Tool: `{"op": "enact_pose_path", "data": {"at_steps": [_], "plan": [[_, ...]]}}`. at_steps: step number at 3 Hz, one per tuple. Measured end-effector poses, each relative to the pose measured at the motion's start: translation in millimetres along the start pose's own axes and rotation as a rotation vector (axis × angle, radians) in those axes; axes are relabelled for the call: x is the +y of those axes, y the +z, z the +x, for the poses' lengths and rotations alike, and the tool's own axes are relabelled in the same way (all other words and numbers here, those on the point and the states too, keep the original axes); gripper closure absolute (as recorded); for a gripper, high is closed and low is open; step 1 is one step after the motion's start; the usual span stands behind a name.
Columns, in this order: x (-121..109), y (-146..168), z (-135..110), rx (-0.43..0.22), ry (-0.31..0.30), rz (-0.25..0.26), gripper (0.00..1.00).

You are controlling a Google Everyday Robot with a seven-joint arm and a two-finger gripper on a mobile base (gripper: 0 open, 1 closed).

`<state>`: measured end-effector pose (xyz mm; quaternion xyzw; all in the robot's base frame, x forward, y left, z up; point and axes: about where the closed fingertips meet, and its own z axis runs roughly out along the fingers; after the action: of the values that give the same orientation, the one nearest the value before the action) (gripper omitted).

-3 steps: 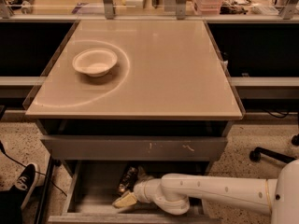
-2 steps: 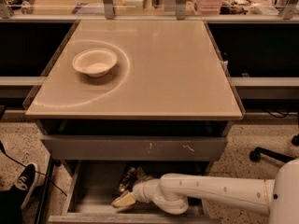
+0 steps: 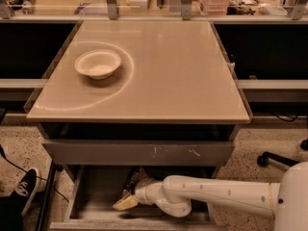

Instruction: Pick orange can from middle drawer and place on counter

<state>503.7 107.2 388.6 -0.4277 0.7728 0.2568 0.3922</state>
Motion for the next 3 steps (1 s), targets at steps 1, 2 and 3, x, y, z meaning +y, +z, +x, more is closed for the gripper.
{"op": "enact_pose_path", "data": {"at_steps": [1, 2, 3], "plan": [[0.0, 0.1, -0.1, 0.000, 0.000, 0.000, 0.17], [0.0, 0.1, -0.1, 0.000, 0.000, 0.000, 0.41], [0.0, 0.1, -0.1, 0.000, 0.000, 0.000, 0.64]]}}
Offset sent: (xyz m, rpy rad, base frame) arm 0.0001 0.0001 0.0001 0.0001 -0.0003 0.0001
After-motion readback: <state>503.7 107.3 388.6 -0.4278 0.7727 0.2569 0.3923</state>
